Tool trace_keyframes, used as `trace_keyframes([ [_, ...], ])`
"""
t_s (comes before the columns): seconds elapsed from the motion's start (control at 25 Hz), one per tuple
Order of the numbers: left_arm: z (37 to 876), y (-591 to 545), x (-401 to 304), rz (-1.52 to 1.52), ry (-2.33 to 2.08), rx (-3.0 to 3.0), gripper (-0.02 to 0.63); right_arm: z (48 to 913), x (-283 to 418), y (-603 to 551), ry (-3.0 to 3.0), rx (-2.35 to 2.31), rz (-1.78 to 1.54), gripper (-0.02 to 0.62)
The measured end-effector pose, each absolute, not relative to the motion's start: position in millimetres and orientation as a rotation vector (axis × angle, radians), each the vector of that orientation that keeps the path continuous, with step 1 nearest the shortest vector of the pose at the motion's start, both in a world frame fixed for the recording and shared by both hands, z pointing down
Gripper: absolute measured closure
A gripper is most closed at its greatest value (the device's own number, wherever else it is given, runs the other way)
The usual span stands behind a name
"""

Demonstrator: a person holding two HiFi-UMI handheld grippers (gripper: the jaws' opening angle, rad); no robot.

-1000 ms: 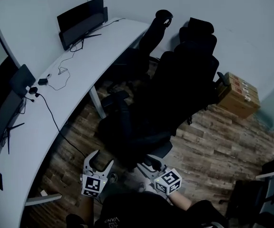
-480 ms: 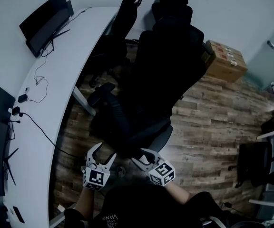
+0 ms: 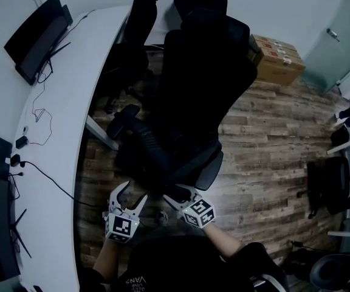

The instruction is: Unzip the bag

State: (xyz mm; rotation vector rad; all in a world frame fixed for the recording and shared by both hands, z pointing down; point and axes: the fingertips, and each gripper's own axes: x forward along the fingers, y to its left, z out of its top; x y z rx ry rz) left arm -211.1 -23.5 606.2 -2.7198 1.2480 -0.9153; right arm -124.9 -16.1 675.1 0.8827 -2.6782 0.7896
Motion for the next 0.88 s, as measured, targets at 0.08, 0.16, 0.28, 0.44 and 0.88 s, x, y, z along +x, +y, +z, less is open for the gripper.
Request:
trace_keyframes([
  [0.08, 607, -26, -218, -0.903, 1.234, -2.721, 0.33, 684, -131, -17, -2.659, 0.908, 0.809, 0.405],
  [0.16, 611, -27, -225, -0.904, 1.207, -2.723, 0.331, 693, -137, -17, -2.639, 0.93, 0.834, 0.405],
  [0.28, 620, -24, -234, -0.931, 1.156, -2.742, 0.331, 705, -146, -17, -2.618, 0.965, 0.88, 0.405],
  [0.44, 626, -24, -244, -0.958, 1.132, -2.75, 0.33, 713, -150, -24, -2.602, 1.056, 0.921, 0.405],
  [0.88, 640, -12, -252, -0.973, 1.098, -2.805, 0.331, 705, -151, -22, -2.585, 1.144, 0.896, 0.544],
])
